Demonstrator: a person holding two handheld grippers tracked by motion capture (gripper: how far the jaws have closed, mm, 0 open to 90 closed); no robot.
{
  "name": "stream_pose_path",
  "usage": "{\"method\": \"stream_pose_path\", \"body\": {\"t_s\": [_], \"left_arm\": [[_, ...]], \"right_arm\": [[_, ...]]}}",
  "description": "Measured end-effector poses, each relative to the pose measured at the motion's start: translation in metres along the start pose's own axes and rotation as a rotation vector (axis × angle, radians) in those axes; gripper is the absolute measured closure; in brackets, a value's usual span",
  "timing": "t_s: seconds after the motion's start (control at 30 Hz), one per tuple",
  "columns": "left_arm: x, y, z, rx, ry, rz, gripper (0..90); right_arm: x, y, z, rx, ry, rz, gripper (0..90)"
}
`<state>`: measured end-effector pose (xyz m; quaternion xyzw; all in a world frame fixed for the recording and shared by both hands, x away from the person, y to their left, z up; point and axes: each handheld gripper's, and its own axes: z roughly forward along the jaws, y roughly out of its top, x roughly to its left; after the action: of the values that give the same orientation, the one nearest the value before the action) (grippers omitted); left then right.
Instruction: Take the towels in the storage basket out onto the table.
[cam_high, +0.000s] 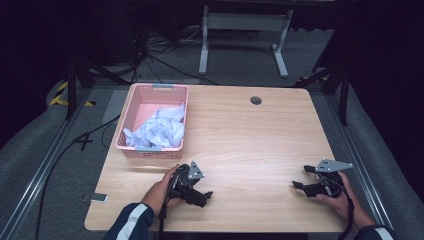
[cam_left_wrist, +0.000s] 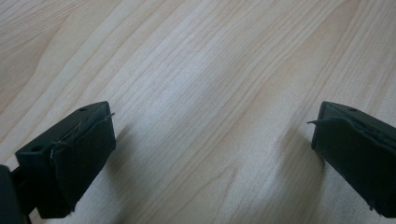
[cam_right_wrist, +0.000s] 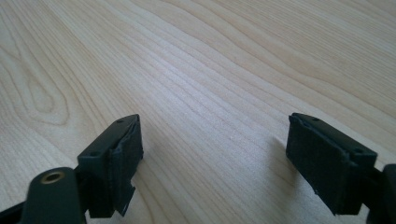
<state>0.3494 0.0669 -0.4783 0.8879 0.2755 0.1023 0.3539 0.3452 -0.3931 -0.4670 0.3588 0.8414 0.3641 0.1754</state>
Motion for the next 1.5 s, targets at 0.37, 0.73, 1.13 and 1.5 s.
{"method": "stream_pose_path", "body": {"t_s": [0.37,0.73,1.13,1.5], "left_arm": [[0.004,-0.002,-0.001,-0.003,-0.038,0.042,0.1],[0.012,-0.01,-0.011,0.011,-0.063,0.082,0.4],[0.016,-0.024,-0.043,0.032,0.0,0.042,17.1],[0.039,-0.011,-0.096,-0.074,0.154,0.038,17.2]], "right_arm": [[0.0,0.0,-0.001,0.002,-0.004,0.002,18.4],[-0.001,0.004,0.004,0.006,0.006,-0.008,16.1],[-0.002,0.018,0.019,0.009,0.039,-0.038,15.1],[0.0,0.026,0.029,0.011,0.065,-0.055,14.7]]}}
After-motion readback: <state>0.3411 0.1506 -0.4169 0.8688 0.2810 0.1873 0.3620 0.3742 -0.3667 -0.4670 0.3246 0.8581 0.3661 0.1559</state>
